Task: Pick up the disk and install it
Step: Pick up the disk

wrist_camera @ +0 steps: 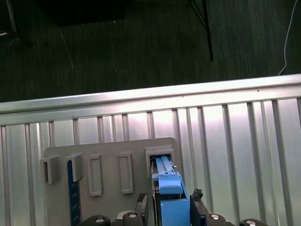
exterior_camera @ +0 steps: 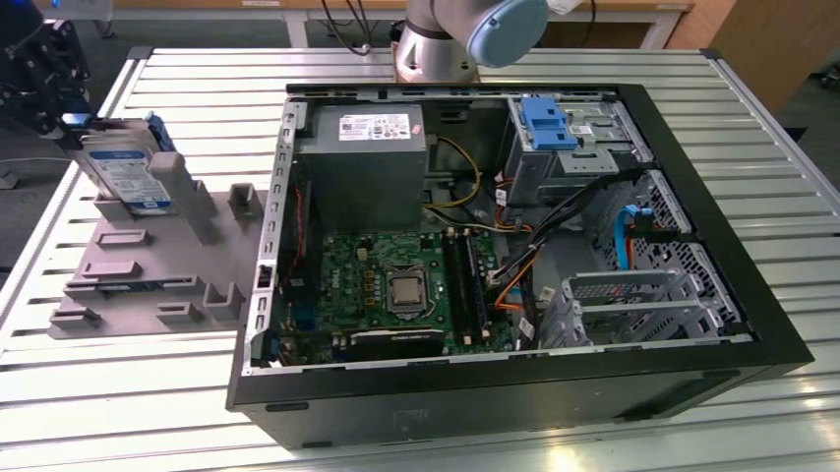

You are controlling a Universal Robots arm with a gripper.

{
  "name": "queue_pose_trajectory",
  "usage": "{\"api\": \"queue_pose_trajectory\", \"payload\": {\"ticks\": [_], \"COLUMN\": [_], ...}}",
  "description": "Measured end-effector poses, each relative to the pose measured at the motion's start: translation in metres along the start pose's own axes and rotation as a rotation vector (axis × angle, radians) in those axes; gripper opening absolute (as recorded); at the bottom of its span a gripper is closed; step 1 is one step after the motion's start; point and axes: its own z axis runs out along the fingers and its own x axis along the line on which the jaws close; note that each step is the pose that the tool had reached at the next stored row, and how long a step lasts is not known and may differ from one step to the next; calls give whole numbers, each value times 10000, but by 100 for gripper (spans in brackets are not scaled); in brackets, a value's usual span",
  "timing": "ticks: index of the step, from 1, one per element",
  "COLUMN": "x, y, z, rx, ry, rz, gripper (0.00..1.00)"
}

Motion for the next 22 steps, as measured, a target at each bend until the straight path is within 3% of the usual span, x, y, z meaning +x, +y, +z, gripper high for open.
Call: {"api": "queue_pose_trajectory", "payload": {"ticks": [9,19,20,22], "x": [3,4,4,4], "y": [2,9,9,9], "z": [109,129,130,131], "rx": [-13,-16,-16,-15], "ry": [3,4,4,3], "rz": [-131,-192,-192,-192], "gripper": [47,46,39,39]}}
